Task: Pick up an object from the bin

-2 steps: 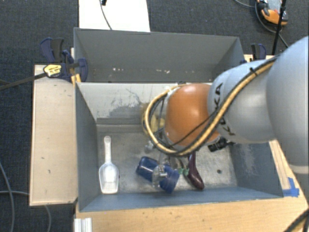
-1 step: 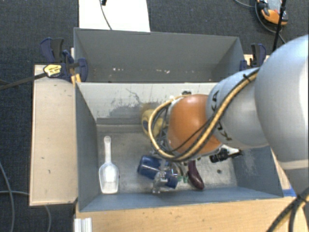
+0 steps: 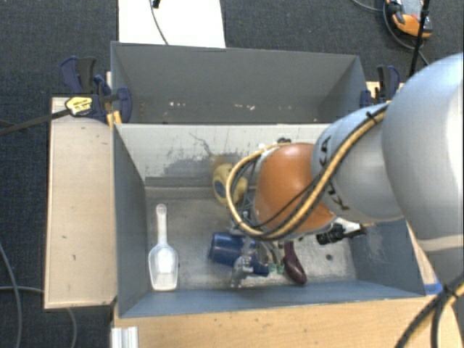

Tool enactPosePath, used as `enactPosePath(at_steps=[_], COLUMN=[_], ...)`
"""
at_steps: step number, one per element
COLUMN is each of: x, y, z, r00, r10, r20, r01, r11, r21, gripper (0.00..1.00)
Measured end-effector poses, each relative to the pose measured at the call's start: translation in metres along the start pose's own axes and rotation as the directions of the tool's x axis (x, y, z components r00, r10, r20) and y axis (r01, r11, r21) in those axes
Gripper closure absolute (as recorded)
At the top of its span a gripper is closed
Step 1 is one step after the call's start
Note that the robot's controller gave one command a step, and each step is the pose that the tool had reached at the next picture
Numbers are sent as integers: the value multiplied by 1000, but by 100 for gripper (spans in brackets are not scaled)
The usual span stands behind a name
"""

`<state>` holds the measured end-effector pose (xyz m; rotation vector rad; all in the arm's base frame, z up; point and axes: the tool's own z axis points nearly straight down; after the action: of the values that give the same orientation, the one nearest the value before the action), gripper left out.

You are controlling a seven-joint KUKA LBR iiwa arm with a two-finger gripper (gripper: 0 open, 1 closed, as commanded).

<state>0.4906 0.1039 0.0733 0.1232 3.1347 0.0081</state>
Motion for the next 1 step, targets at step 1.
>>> enactPosePath(at_steps=[1], x=[0], y=[0], z=[0], r00=[1000], r10=[0], r20=[0], r01=[0], r11=[1000], r21=[0], gripper=[100])
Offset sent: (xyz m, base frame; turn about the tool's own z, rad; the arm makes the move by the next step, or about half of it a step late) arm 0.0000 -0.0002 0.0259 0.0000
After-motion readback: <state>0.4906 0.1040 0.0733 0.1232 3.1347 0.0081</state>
